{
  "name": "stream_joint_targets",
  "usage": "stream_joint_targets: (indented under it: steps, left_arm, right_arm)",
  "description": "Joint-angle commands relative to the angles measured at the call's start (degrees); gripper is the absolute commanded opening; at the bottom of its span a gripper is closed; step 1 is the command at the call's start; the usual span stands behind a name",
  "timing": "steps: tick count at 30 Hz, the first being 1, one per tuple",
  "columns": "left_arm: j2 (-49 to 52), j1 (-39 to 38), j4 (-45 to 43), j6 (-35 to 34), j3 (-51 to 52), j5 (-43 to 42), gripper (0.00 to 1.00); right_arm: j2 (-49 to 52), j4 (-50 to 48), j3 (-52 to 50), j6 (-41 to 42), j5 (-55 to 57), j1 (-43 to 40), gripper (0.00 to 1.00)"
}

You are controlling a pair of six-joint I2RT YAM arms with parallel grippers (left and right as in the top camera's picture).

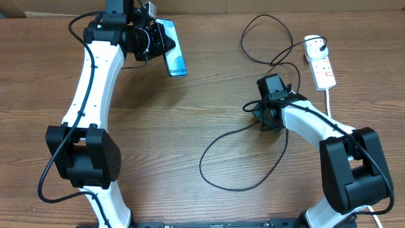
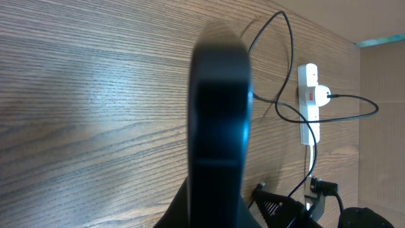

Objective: Plug charger to phone and switch on socket

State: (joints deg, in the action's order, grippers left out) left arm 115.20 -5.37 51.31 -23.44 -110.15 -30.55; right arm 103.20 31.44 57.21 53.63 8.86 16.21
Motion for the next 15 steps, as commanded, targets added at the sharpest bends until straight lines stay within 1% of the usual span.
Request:
stream_joint_targets:
  steps: [1, 2, 5, 15]
  left_arm:
    - [-3.0, 0.2, -0.3, 1.2, -0.6, -0.3, 0.04]
    - [-3.0, 0.2, -0.3, 1.2, -0.6, -0.3, 0.04]
    - [-3.0, 0.2, -0.3, 1.2, -0.6, -0.3, 0.04]
    - [-3.0, 0.2, -0.1, 1.2, -0.6, -0.4, 0.04]
  right_arm:
    - [0.7, -0.1, -0.6, 0.4, 0.5, -0.2, 0.26]
    - [0.7, -0.3, -0.6, 0.4, 0.5, -0.2, 0.29]
    - [0.7, -0.9, -0.6, 0.4, 0.5, -0.2, 0.33]
    - [1.2, -1.5, -0.7, 0.4, 0.0, -0.1, 0.32]
